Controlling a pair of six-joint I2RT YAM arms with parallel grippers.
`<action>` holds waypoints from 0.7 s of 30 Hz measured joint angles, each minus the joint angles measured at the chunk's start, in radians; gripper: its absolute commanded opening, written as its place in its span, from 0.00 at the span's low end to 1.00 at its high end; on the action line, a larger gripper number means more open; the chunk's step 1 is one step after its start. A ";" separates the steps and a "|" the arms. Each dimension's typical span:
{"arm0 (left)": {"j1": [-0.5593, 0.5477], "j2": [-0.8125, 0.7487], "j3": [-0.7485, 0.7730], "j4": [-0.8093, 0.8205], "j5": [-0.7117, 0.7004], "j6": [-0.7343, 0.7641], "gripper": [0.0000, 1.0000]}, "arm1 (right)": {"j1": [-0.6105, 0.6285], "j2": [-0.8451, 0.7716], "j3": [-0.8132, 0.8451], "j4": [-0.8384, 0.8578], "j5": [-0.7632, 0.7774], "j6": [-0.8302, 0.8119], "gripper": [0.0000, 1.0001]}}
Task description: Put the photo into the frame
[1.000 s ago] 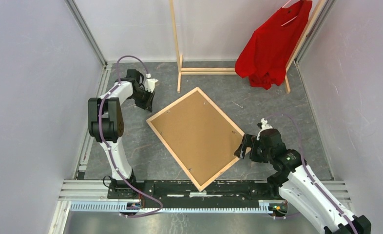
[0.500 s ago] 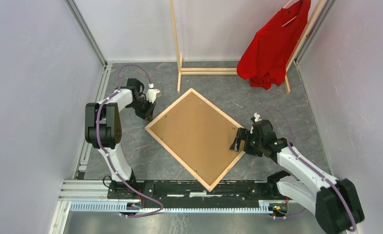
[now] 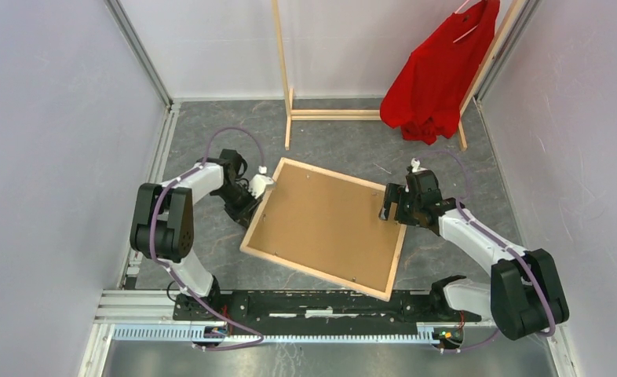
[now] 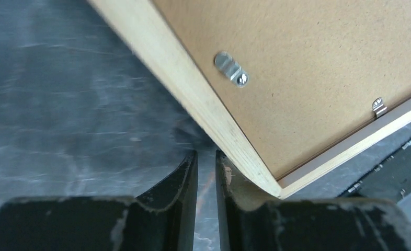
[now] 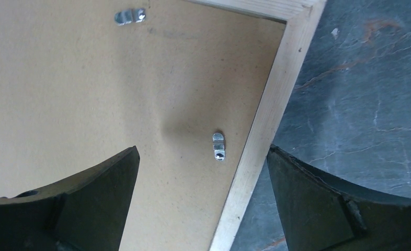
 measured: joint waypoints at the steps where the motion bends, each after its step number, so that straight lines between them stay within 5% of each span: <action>1: -0.017 -0.010 -0.011 -0.009 -0.002 0.002 0.27 | -0.002 0.004 0.000 0.004 0.009 -0.005 0.98; 8: -0.098 -0.042 -0.036 -0.090 -0.005 0.023 0.26 | -0.005 0.092 0.053 0.047 0.008 -0.014 0.98; 21: -0.030 -0.056 -0.019 -0.071 -0.008 0.006 0.23 | -0.012 0.347 0.249 0.198 -0.043 -0.001 0.94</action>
